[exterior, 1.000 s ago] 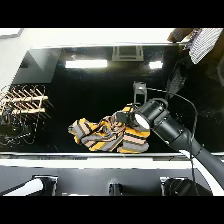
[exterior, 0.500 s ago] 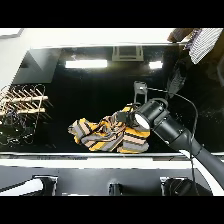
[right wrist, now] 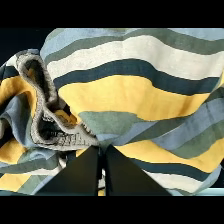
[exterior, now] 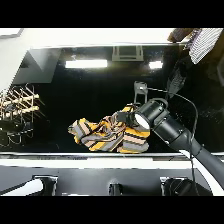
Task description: Fold the clothes and pants, and hang the long-sleeved shirts on hangers.
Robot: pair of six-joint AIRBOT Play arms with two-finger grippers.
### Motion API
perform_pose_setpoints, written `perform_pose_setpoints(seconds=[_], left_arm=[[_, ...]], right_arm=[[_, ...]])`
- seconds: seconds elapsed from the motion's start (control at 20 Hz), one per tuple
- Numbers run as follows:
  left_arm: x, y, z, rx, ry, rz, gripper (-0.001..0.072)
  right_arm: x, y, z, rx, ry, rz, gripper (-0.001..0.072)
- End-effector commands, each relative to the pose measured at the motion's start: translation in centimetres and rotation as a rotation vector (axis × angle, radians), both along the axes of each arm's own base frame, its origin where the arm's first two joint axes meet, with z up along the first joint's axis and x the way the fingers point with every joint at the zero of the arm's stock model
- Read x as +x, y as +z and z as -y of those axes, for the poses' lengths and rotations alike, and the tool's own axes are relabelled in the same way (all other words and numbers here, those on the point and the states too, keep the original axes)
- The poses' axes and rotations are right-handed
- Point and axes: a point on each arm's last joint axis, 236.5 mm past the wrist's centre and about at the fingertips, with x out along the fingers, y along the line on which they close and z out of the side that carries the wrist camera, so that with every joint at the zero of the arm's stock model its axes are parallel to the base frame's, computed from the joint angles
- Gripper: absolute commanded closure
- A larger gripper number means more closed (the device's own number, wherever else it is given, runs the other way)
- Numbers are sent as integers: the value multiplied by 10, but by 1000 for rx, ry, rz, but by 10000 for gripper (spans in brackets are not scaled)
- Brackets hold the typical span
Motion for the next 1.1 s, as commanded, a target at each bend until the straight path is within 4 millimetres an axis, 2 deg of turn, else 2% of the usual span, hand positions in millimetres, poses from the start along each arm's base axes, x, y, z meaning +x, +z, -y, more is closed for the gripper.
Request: perform_pose_setpoints(seconds=[0.0,0.1,0.25,0.4,0.45,0.5,0.6,0.75,0.85,1.05], left_arm=[[29,42,16,33,-51,97,685],[50,80,28,51,-58,175,685],[76,159,50,101,-115,347,685],[76,228,82,134,-206,482,684],[72,244,94,137,-234,516,684],[66,253,104,136,-261,533,685],[48,258,126,118,-323,517,685],[11,235,162,68,-453,408,688],[-15,226,197,40,-582,420,689],[-73,235,262,-39,-793,524,689]], right_arm=[[0,0,0,1,2,0,678],[0,0,0,0,2,0,678],[-1,0,1,-6,1,-5,679],[-4,-2,7,-29,-3,-18,679],[-4,-2,8,-32,-3,-17,679],[-3,-1,9,-39,-4,-13,679],[3,9,19,-81,-11,18,679],[17,35,39,-158,-34,84,679],[20,43,46,-183,-45,102,679],[22,47,65,-256,-84,116,679]])
